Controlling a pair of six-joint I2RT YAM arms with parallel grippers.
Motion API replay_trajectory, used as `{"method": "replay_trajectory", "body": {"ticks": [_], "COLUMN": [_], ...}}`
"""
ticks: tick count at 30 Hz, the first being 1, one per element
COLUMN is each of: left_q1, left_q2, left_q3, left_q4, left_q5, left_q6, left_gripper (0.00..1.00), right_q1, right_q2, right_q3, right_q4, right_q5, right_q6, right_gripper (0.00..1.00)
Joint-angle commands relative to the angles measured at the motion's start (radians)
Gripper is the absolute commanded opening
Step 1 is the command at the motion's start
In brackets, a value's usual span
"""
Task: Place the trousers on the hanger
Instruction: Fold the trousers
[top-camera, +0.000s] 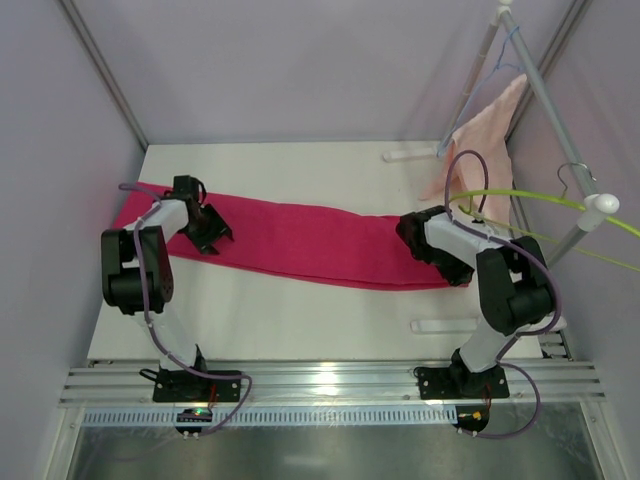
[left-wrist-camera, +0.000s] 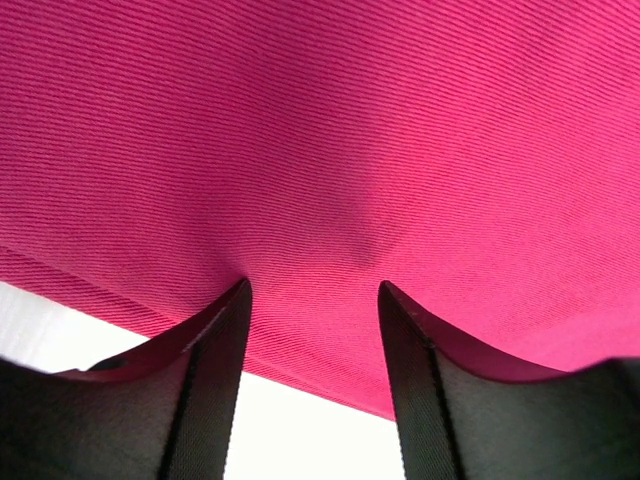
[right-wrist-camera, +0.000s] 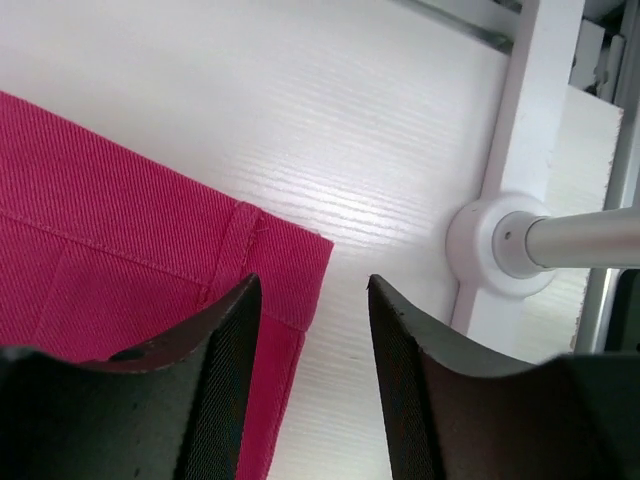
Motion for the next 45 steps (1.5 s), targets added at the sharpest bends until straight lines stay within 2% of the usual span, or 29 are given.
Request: {"method": "replay_trajectory", "body": {"ticks": [1,3,5,6,7,8,9,10,12,13,17,22,26,29,30,34,38,39,45], "left_q1": [-0.012,-0.017,-0.023,-0.026,-0.030,-0.032,-0.034,-0.037,-0.040,-0.038,-0.041,-0.043,-0.017,0.110,0.179,0.313,0.382,0.388,0.473], "left_q2": [-0.019,-0.035,-0.059,-0.067,-0.078,-0.081,-0.084,-0.093,-0.104,-0.118,-0.159,-0.226,-0.297,-0.309,-0.308,-0.264,-0.239,-0.243,-0.189], "left_q3": [-0.063,-0.065,-0.075,-0.080,-0.085,-0.085,-0.085,-0.088,-0.089,-0.091,-0.095,-0.088,-0.076,-0.065,-0.063,-0.037,-0.057,-0.068,-0.048], "left_q4": [-0.002,-0.003,-0.003,0.001,0.007,0.006,0.007,0.018,0.026,0.035,0.050,0.030,-0.011,-0.008,-0.009,-0.025,0.042,0.064,0.095], "left_q5": [-0.036,-0.022,-0.015,-0.007,-0.001,0.004,0.011,0.017,0.046,0.054,0.114,0.148,0.027,0.078,0.098,0.100,0.062,0.050,-0.070], "left_q6": [0.023,0.034,0.035,0.035,0.034,0.035,0.034,0.034,0.034,0.034,0.035,0.058,0.060,0.040,0.037,0.026,-0.015,-0.023,-0.061], "left_gripper": [0.58,0.58,0.59,0.59,0.60,0.60,0.60,0.61,0.61,0.62,0.65,0.69,0.72,0.72,0.72,0.72,0.73,0.77,0.79], "right_q1": [0.007,0.032,0.084,0.102,0.136,0.155,0.167,0.178,0.199,0.205,0.205,0.202,0.204,0.195,0.184,0.147,0.178,0.216,0.277], "right_q2": [-0.015,-0.052,-0.078,-0.104,-0.118,-0.129,-0.158,-0.170,-0.189,-0.190,-0.164,-0.117,-0.081,-0.057,-0.052,-0.046,-0.112,-0.129,-0.163], "right_q3": [0.068,0.086,0.108,0.109,0.108,0.100,0.088,0.058,0.039,0.034,-0.008,-0.079,-0.073,-0.065,-0.070,-0.111,-0.127,-0.116,0.020], "right_q4": [-0.196,-0.162,-0.057,0.018,0.177,0.248,0.342,0.522,0.640,0.713,0.803,0.747,0.688,0.633,0.628,0.663,0.772,0.787,0.795], "right_q5": [0.092,0.096,0.093,0.083,0.031,-0.012,-0.073,-0.241,-0.392,-0.525,-0.699,-0.590,-0.504,-0.451,-0.460,-0.485,-0.592,-0.602,-0.763], "right_q6": [0.066,-0.024,-0.142,-0.383,-0.491,-0.573,-0.800,-0.884,-0.994,-1.040,-1.022,-0.963,-0.927,-0.861,-0.852,-0.822,-0.934,-0.960,-1.071], "right_gripper": [0.51,0.50,0.49,0.48,0.45,0.45,0.43,0.43,0.40,0.39,0.39,0.40,0.40,0.40,0.41,0.42,0.40,0.40,0.40]}}
